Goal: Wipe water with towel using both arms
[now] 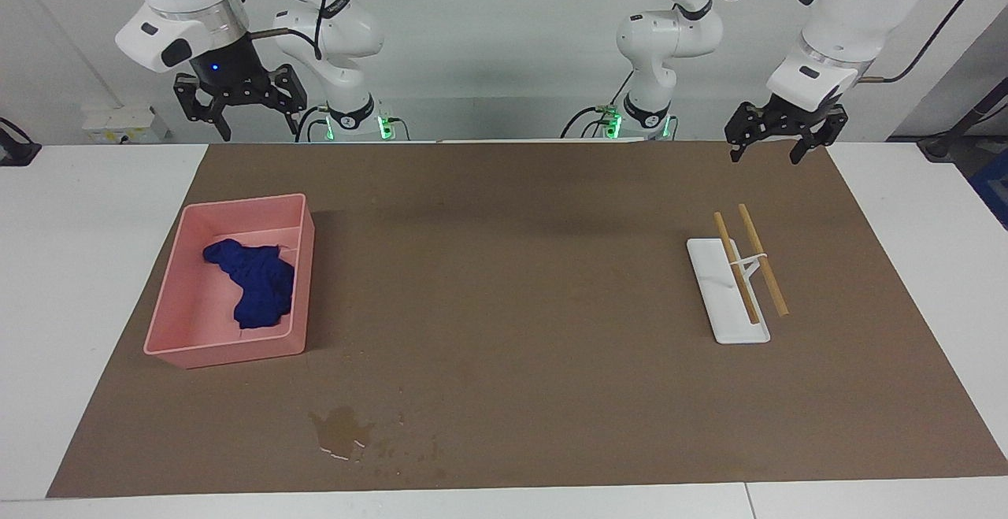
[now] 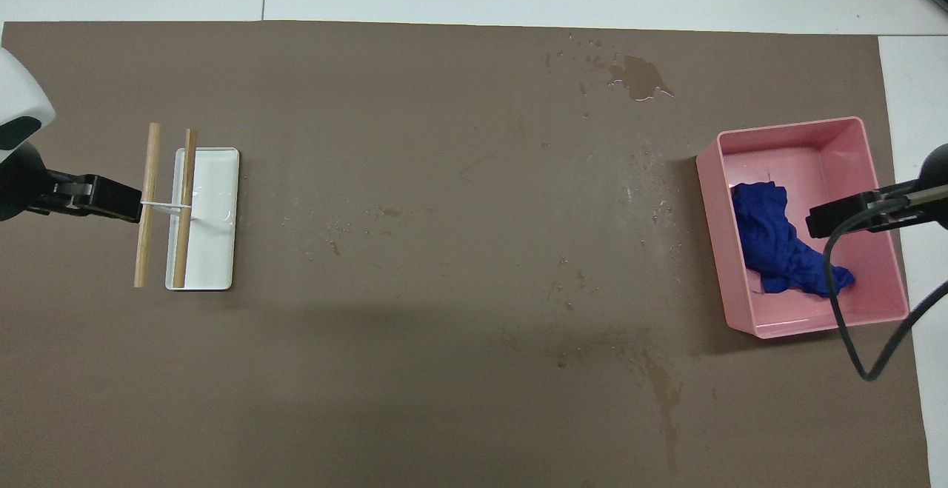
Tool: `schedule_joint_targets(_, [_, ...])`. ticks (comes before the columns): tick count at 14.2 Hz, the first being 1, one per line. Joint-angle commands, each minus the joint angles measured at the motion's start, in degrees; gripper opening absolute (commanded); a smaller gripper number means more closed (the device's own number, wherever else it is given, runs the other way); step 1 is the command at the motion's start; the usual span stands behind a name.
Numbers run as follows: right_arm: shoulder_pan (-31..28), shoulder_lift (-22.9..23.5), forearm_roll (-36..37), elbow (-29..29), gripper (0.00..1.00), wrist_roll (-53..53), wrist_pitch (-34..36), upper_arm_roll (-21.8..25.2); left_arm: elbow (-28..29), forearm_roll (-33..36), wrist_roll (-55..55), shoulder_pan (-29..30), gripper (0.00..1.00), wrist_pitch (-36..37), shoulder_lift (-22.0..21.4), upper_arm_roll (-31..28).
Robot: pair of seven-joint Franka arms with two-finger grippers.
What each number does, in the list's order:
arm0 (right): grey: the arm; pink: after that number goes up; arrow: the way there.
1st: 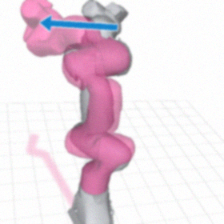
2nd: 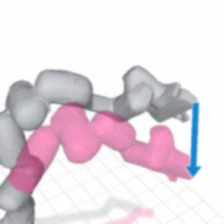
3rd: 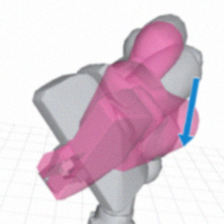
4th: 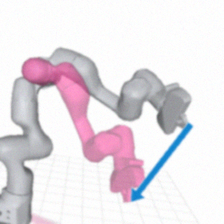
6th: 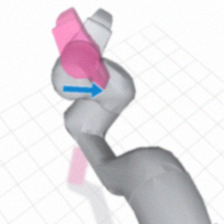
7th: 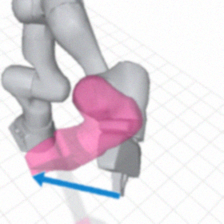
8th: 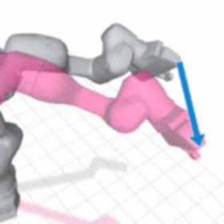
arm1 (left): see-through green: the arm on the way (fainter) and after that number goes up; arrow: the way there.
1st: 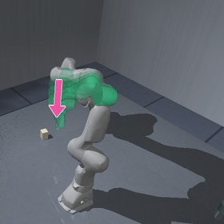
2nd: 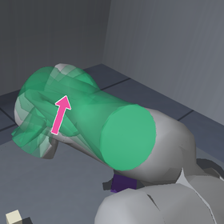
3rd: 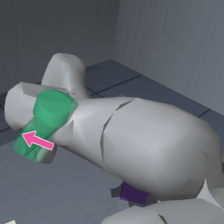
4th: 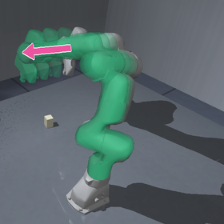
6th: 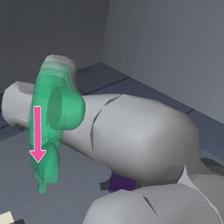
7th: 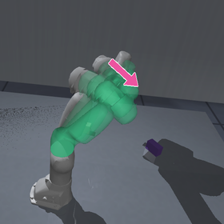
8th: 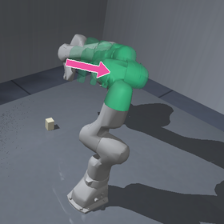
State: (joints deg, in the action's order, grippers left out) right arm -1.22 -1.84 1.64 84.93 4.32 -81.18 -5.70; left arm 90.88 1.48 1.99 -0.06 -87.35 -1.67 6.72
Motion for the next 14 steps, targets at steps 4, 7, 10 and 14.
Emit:
schedule_joint_targets(4, [-1.0,-1.6,0.4,1.6,1.0,0.2,-0.2,-0.2,1.3,0.5,0.3,0.1,1.0,0.3,-1.3,0.0])
schedule_joint_targets(7, [-0.9,-1.8,-0.6,2.0,1.0,0.0,-0.8,-0.3,1.3,0.5,0.3,0.1,1.0,0.3,-1.3,0.0])
schedule_joint_targets(10, [-0.8,-1.8,-0.7,2.3,1.0,-0.4,-2.5,-0.4,1.3,0.5,0.3,0.1,1.0,0.3,-1.4,0.0])
schedule_joint_targets(14, [-0.9,-1.9,-2.5,2.9,1.0,-0.5,-3.1,-0.3,1.3,0.5,0.3,0.1,1.0,0.3,-1.3,0.0])
